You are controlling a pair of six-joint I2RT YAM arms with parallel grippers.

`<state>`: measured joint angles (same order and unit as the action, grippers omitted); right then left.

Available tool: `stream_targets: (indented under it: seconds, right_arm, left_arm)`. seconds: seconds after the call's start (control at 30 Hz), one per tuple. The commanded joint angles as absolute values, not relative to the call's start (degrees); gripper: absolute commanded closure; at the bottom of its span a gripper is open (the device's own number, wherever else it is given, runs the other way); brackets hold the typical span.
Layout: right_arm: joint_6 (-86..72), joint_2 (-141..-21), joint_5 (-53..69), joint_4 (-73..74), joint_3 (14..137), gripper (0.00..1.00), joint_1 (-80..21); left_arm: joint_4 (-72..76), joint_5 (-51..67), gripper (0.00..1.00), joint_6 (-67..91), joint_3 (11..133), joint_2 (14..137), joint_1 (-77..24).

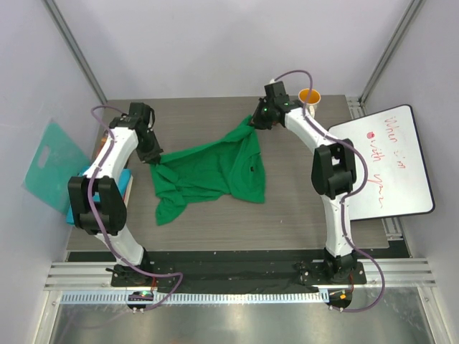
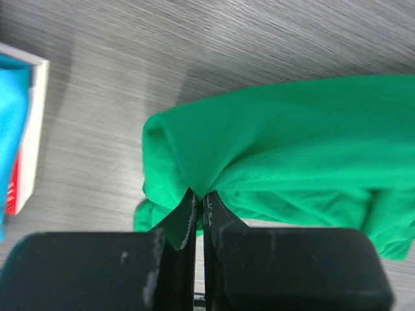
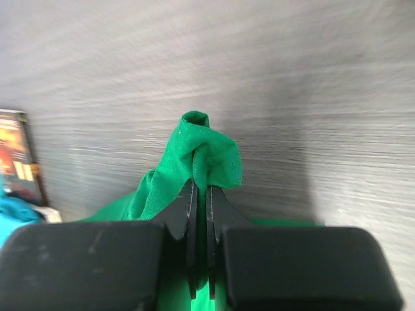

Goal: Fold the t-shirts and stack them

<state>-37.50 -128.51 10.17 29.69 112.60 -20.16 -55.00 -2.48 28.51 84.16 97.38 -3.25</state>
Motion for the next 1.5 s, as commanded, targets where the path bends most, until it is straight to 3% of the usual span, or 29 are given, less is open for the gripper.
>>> stream_targets:
  seconds: [0.0,0.1,0.17,0.27,0.37,0.63,1.13,1.47]
  right_arm:
    - [-34.98,-121.91,10.27,32.69,115.22,0.99,-19.86]
    - [-35.16,-120.85,11.95,33.75,115.92,0.99,-19.95]
    - [-34.89,-120.59,12.48,33.92,115.75,0.99,-19.95]
    - [-34.37,-120.94,12.83,34.45,115.05,0.99,-19.95]
    - [-34.8,-121.38,13.88,34.54,113.56,0.99,-20.04]
    - [-34.8,-121.2,13.97,34.54,113.2,0.99,-20.48]
    - [-34.45,-124.89,15.03,34.72,120.66,0.99,-20.48]
    - [-34.45,-126.47,16.78,35.59,123.22,0.99,-20.04]
  left_arm:
    - [-50.8,-0.26,1.0,28.21,84.02,99.66,-2.9]
    - [-49.66,2.26,0.99,27.78,84.29,101.86,-2.9]
    - [-50.01,3.68,0.83,27.69,84.99,104.49,-2.9]
    - [-48.53,5.44,0.68,28.47,84.47,106.61,-2.99]
    - [-45.89,6.85,0.61,29.0,83.32,106.61,-2.9]
    - [-45.97,8.08,0.62,28.92,81.83,105.65,-2.9]
    - [-44.47,10.89,0.53,25.75,77.61,97.57,-2.9]
    - [-43.95,12.57,0.54,23.82,75.76,97.65,-2.9]
